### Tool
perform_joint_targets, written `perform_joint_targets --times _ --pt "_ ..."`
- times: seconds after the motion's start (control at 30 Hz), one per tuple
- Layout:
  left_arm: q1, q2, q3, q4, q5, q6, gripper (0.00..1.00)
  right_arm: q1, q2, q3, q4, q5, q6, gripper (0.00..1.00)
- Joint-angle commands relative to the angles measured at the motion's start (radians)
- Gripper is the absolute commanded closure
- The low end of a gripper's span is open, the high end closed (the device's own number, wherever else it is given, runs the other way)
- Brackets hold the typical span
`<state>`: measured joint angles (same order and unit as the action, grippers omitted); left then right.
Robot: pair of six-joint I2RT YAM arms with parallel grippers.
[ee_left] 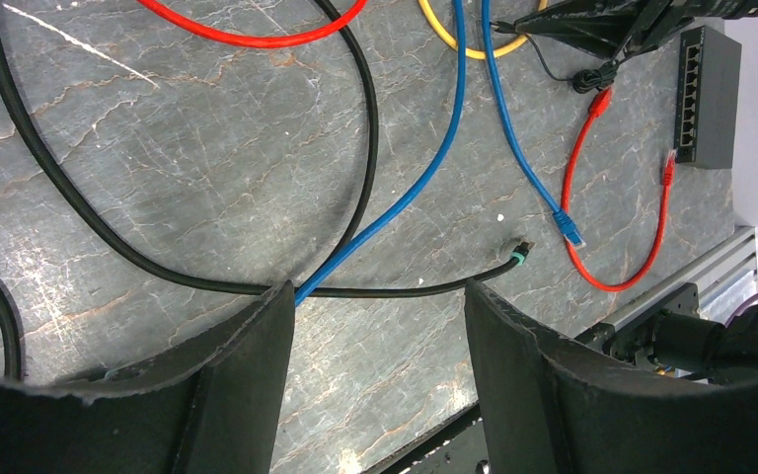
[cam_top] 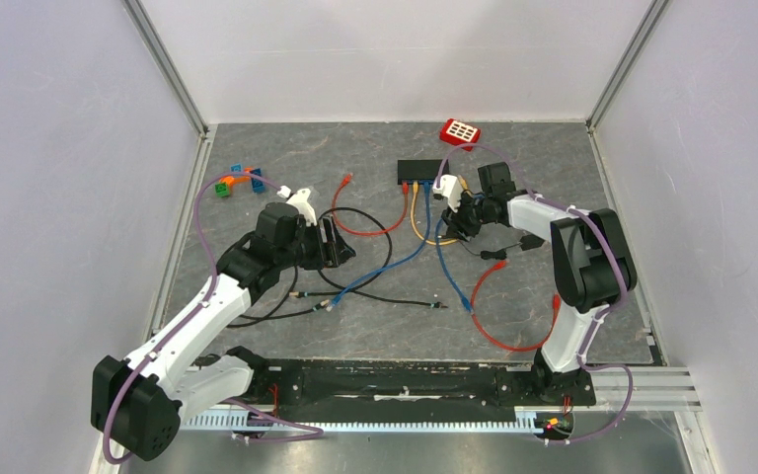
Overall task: Insert the plug into the switch port
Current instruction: Pick up the power from the center of the board.
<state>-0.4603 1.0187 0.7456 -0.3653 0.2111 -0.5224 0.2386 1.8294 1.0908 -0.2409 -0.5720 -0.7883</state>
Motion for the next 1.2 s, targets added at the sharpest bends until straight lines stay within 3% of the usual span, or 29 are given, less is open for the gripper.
perform_joint_targets --times 0.0,0.6,0.7,0.83,1.0,1.17 --pt "0.004 -0.020 0.000 0.012 -0.013 0.032 0.31 0.004 0.022 0.019 -0.020 -0.020 0.004 0.59" --pt "0.005 -0.011 0.002 0.028 -0.009 0.015 0.31 0.005 0.042 -0.041 -0.012 0.039 -0.014 0.63" --pt "0.005 -0.005 0.001 0.038 -0.010 0.007 0.31 0.005 0.050 -0.044 -0.003 0.073 -0.002 0.72" --pt "0.004 0.023 0.011 0.065 -0.024 0.001 0.32 0.005 0.011 -0.043 0.018 0.104 0.012 1.00" --pt "-0.014 0.141 0.052 0.160 -0.074 -0.032 0.36 -0.004 -0.127 -0.051 0.020 0.217 0.059 1.00" --pt "-0.080 0.360 0.155 0.275 -0.144 -0.033 0.39 -0.031 -0.239 -0.071 0.048 0.272 0.166 1.00"
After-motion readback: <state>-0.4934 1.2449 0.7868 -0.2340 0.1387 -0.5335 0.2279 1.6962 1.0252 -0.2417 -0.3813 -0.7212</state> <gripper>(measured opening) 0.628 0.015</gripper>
